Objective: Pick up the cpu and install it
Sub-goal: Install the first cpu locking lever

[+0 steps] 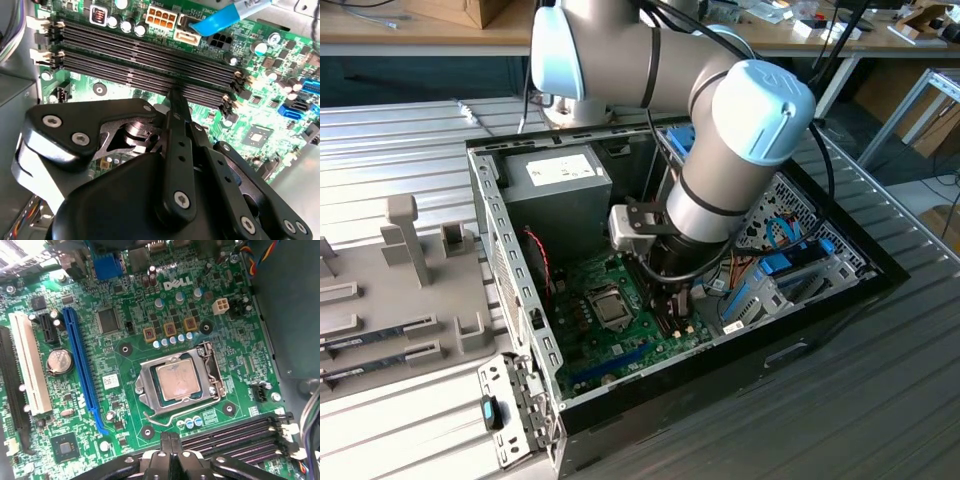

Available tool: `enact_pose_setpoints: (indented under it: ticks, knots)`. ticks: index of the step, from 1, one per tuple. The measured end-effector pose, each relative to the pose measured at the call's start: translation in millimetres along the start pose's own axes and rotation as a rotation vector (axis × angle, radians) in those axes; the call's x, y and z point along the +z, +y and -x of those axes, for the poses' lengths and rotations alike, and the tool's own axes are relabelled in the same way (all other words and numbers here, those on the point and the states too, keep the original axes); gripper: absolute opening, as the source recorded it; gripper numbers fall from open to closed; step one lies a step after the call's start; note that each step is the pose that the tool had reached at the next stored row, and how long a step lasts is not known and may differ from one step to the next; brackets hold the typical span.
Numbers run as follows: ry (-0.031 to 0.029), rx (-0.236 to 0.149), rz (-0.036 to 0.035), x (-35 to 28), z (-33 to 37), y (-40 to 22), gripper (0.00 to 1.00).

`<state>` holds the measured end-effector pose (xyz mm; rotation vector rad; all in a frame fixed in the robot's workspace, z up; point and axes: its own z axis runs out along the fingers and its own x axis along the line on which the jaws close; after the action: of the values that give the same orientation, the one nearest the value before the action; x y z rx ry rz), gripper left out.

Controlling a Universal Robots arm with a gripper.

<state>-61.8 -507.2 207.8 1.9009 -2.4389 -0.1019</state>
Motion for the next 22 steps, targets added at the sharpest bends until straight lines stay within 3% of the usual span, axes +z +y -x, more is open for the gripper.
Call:
enact_pose_setpoints:
  ticks: [4, 8, 10, 14, 16, 22]
  knots:
    - [0.001, 0.0, 0.0007, 4.7, -0.3, 0.4, 0.11]
    - [0.0, 0.0, 0.0006, 5.3, -1.6, 5.9, 0.11]
    - [-0.001, 0.0, 0.0006, 3.0, -1.5, 6.2, 0.11]
    - [-0.0002, 0.0, 0.0007, -10.0, -1.6, 7.2, 0.11]
    - [-0.0001, 0.0, 0.0007, -13.6, -1.5, 7.4, 0.11]
    - [-0.0002, 0.0, 0.0007, -18.3, 7.7, 9.8, 0.11]
